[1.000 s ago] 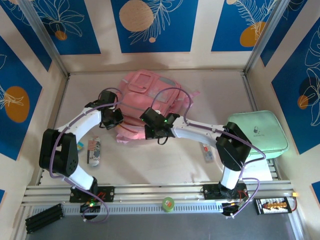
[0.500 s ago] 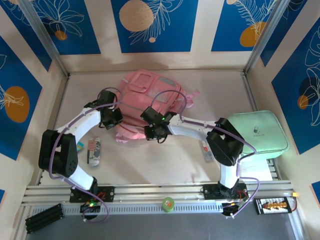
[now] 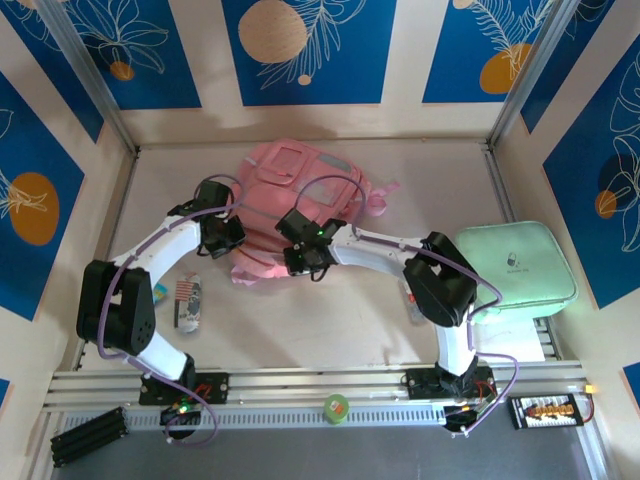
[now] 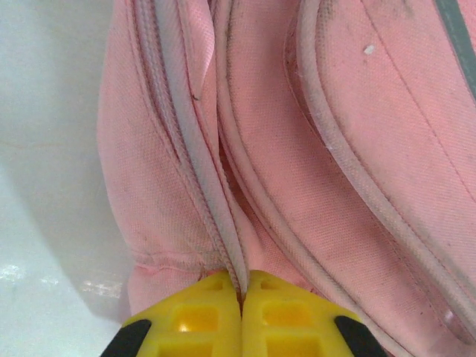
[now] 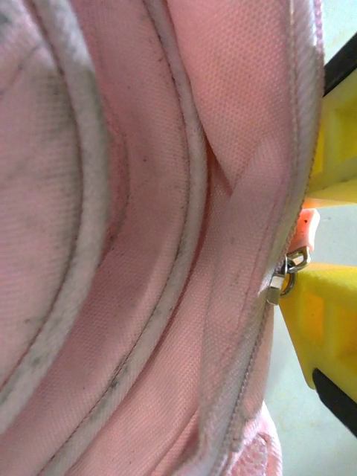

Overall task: Pack the student bag
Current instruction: Zip the student bag at the top-center of the table.

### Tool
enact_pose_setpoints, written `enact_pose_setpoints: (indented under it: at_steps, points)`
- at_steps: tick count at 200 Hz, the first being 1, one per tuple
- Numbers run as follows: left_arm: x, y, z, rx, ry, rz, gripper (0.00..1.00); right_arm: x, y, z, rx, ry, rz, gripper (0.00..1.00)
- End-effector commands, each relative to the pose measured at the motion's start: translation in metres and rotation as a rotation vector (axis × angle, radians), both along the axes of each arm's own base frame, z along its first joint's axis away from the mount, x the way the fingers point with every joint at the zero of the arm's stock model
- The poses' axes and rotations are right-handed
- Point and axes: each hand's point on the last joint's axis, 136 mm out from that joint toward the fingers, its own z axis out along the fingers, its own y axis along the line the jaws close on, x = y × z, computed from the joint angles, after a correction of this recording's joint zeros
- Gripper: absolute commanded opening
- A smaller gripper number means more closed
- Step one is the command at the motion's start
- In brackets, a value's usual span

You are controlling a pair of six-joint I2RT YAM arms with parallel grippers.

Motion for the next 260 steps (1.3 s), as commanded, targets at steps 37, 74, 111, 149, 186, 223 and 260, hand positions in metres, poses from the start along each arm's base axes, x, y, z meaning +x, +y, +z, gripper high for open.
enact_pose_setpoints:
  at_steps: [37, 74, 111, 149, 186, 223, 260]
  points:
    - [0.008, 0.001, 0.013, -0.012, -0.06, 0.009, 0.0, 0.006, 0.004, 0.013, -0.038, -0.086, 0.032, 0.0]
    - [0.007, 0.013, 0.007, 0.035, -0.052, 0.05, 0.0, -0.01, -0.007, 0.033, -0.124, -0.141, 0.004, 0.0]
    - [0.003, 0.028, 0.004, 0.07, -0.047, 0.108, 0.0, -0.016, -0.057, 0.031, -0.251, -0.146, -0.203, 0.0]
    - [0.0, 0.036, 0.005, 0.079, -0.048, 0.124, 0.0, -0.003, -0.089, 0.013, -0.259, -0.09, -0.313, 0.0]
    - [-0.001, 0.034, 0.004, 0.065, -0.042, 0.112, 0.0, 0.016, -0.099, -0.001, -0.207, -0.065, -0.285, 0.0]
    - [-0.004, 0.03, 0.003, 0.048, -0.036, 0.082, 0.0, 0.048, -0.122, -0.002, -0.205, -0.084, -0.255, 0.0]
    - [-0.01, 0.028, 0.008, 0.046, -0.031, 0.037, 0.0, 0.081, -0.15, 0.001, -0.182, -0.145, -0.243, 0.0]
